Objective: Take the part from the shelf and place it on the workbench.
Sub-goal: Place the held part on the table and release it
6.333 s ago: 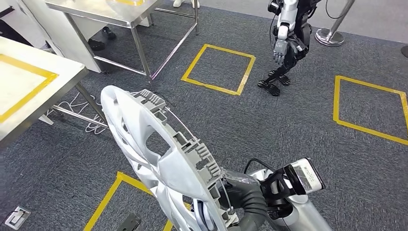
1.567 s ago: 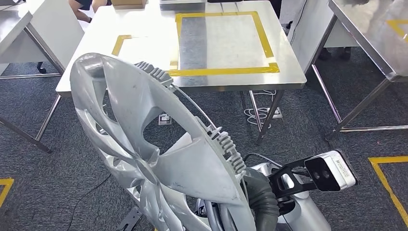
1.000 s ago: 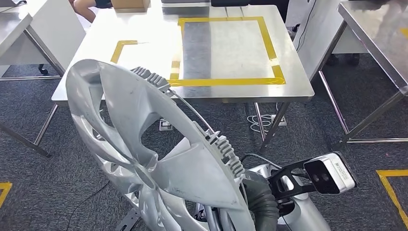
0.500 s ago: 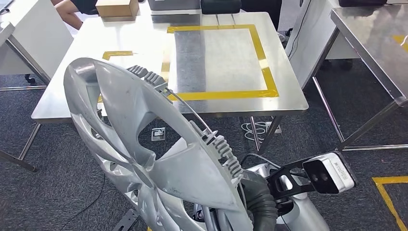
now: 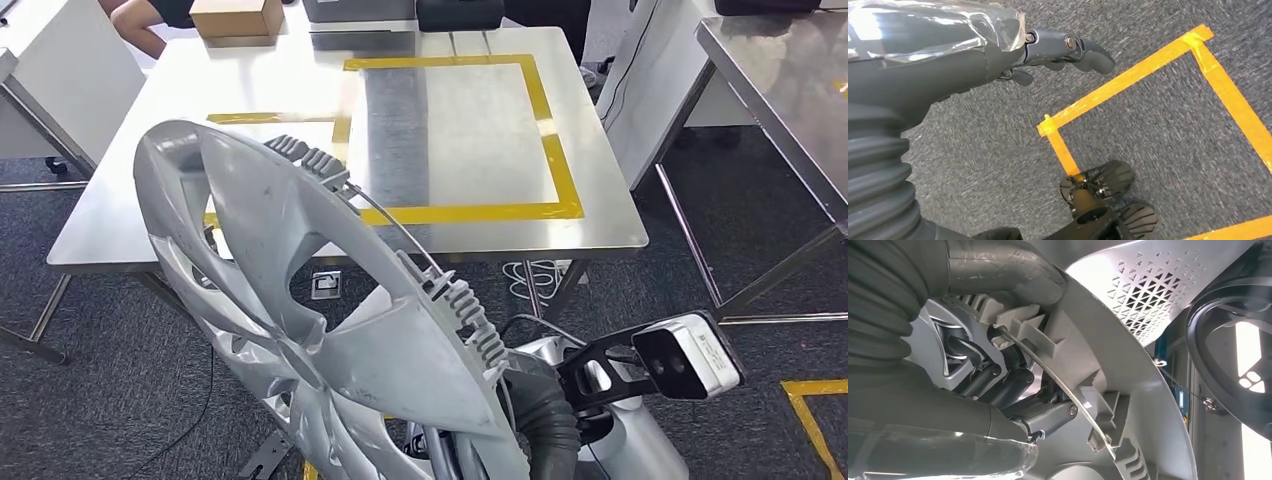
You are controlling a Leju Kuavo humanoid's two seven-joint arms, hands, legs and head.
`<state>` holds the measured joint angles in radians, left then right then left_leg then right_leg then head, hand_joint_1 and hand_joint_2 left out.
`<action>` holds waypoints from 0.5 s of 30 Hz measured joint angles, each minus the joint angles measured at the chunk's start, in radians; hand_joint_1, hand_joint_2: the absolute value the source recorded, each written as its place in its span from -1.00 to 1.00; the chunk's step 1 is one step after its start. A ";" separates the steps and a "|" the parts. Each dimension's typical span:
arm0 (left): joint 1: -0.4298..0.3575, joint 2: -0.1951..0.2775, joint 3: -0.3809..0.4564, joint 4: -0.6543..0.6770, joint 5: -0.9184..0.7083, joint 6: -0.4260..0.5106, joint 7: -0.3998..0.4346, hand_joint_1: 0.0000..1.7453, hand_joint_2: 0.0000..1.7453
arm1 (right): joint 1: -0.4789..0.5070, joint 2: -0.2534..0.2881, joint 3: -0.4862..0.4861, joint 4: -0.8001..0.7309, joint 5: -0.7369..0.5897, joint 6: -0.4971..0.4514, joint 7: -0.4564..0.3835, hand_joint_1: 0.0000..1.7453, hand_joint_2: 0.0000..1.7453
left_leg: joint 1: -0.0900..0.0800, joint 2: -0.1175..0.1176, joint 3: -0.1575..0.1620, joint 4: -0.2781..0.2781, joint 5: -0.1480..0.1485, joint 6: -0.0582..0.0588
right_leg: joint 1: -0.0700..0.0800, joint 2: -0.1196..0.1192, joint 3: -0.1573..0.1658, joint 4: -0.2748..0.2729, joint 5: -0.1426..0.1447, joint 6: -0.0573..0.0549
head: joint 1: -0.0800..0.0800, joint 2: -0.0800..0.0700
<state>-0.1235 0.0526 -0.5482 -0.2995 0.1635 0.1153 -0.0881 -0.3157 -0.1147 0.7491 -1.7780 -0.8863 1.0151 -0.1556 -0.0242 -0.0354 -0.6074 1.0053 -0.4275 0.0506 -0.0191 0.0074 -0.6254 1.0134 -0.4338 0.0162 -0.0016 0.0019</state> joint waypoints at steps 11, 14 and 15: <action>-0.001 0.003 0.000 0.000 -0.001 -0.008 0.000 -1.00 1.00 | -0.002 0.003 0.001 0.001 0.002 0.000 0.006 1.00 1.00 | 0.034 0.034 -0.079 0.107 -0.008 -0.043 | -0.005 0.002 0.044 -0.003 -0.018 -0.022 | -0.004 0.000; -0.005 0.006 0.000 0.000 -0.001 -0.009 0.000 -1.00 1.00 | -0.007 0.005 0.002 0.001 0.002 -0.001 0.009 1.00 1.00 | 0.025 0.033 -0.028 0.001 0.018 -0.025 | -0.002 0.003 0.048 -0.005 -0.023 -0.013 | -0.005 0.000; -0.006 0.007 0.000 0.000 -0.001 -0.009 0.000 -1.00 1.00 | -0.008 0.006 0.002 0.000 0.002 -0.002 0.010 1.00 1.00 | 0.021 0.032 -0.024 -0.003 0.016 -0.019 | 0.000 0.002 0.049 -0.009 -0.024 -0.008 | -0.005 0.000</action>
<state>-0.1296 0.0591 -0.5477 -0.2997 0.1621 0.1061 -0.0881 -0.3234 -0.1092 0.7510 -1.7775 -0.8847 1.0130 -0.1451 -0.0028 -0.0032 -0.6314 1.0024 -0.4118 0.0317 -0.0196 0.0099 -0.5761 1.0049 -0.4575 0.0086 -0.0065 0.0019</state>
